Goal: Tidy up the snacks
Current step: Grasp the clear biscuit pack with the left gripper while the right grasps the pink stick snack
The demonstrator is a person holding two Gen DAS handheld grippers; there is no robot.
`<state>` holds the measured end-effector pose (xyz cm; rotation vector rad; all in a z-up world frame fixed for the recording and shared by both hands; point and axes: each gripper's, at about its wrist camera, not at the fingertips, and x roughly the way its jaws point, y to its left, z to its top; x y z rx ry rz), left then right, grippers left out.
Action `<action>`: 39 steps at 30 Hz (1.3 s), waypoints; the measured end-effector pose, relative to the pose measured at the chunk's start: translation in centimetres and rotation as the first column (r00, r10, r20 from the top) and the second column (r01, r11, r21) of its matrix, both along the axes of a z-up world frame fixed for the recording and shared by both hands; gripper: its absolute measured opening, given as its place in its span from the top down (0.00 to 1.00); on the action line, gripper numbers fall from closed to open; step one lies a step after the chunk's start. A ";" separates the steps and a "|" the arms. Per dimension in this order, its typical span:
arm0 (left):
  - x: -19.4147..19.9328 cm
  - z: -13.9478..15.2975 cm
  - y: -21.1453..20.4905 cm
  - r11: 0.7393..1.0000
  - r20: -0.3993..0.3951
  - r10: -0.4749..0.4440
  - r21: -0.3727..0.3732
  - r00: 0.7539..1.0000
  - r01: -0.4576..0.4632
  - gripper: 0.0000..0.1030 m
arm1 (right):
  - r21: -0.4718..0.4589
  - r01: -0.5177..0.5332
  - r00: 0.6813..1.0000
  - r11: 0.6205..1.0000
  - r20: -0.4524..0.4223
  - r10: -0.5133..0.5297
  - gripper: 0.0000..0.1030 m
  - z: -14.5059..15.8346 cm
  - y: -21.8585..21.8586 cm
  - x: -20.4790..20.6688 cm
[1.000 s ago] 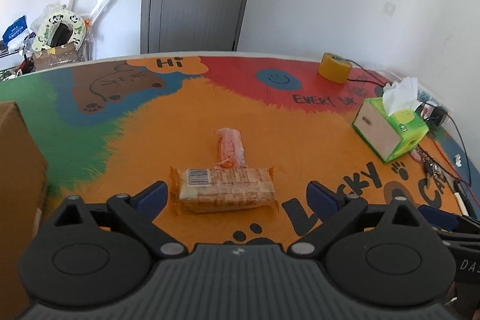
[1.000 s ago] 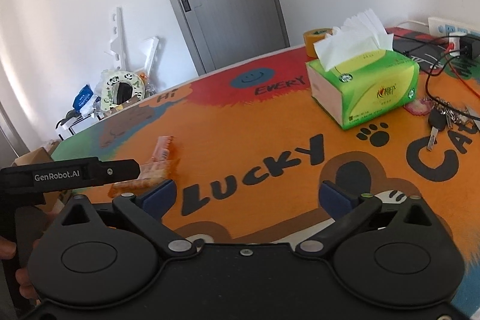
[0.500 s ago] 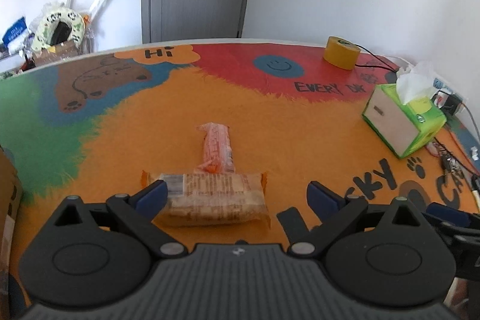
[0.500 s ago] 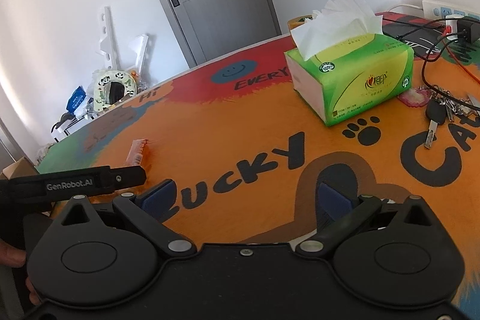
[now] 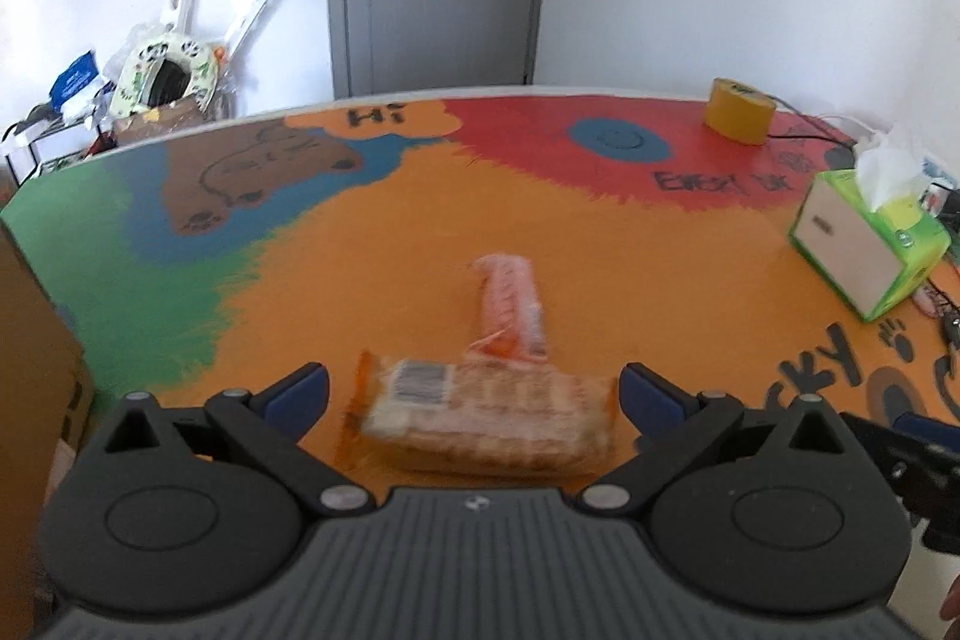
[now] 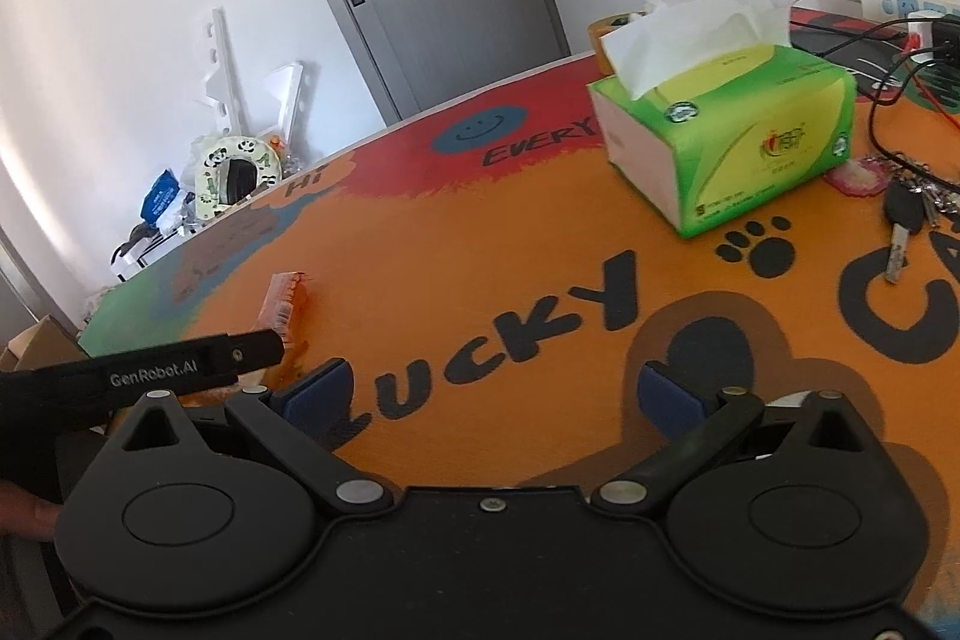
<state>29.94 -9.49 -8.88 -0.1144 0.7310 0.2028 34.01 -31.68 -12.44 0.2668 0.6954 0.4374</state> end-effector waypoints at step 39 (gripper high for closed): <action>-2.6 1.7 6.5 0.997 0.112 0.061 -0.054 0.992 -0.055 0.25 | 0.015 -0.132 0.991 0.991 0.029 0.131 0.21 1.9 9.3 2.3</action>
